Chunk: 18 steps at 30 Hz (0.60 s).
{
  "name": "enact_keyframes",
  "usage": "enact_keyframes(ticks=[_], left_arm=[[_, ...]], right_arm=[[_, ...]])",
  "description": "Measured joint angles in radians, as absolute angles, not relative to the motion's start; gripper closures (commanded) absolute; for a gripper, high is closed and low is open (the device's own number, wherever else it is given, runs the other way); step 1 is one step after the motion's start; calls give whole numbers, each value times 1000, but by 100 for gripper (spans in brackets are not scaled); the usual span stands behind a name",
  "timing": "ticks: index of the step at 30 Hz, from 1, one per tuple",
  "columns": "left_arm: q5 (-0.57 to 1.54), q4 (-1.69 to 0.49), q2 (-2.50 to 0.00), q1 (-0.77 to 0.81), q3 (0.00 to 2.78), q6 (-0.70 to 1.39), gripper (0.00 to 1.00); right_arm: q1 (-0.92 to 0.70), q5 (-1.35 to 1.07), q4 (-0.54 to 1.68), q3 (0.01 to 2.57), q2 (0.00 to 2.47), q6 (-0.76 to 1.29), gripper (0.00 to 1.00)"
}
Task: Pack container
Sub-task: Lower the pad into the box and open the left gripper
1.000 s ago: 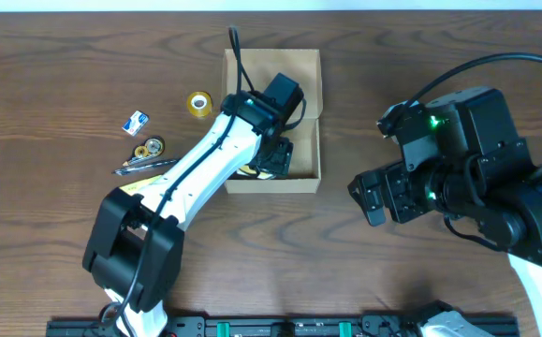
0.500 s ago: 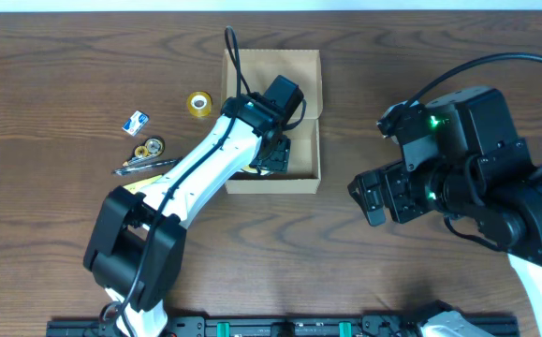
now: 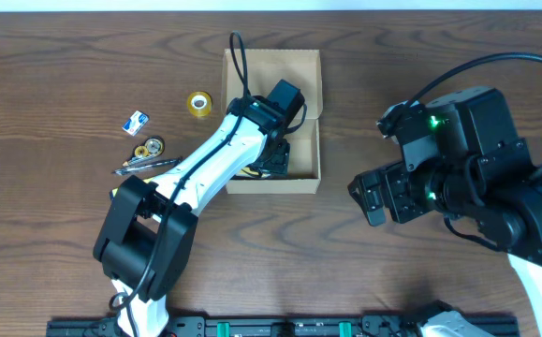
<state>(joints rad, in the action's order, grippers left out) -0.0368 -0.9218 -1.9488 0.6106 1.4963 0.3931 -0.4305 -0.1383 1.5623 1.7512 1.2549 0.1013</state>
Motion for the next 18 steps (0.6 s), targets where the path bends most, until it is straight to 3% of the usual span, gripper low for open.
enact_keyframes(ticks=[14, 16, 18], left_arm=[[17, -890, -1949, 611, 1496, 412, 53], [19, -890, -1949, 611, 1496, 413, 48], [19, -890, -1949, 611, 1496, 415, 36]], right_arm=[[-430, -138, 1562, 1751, 1255, 101, 1], [-430, -138, 1562, 1751, 1255, 101, 1], [-430, -138, 1562, 1751, 1255, 101, 1]])
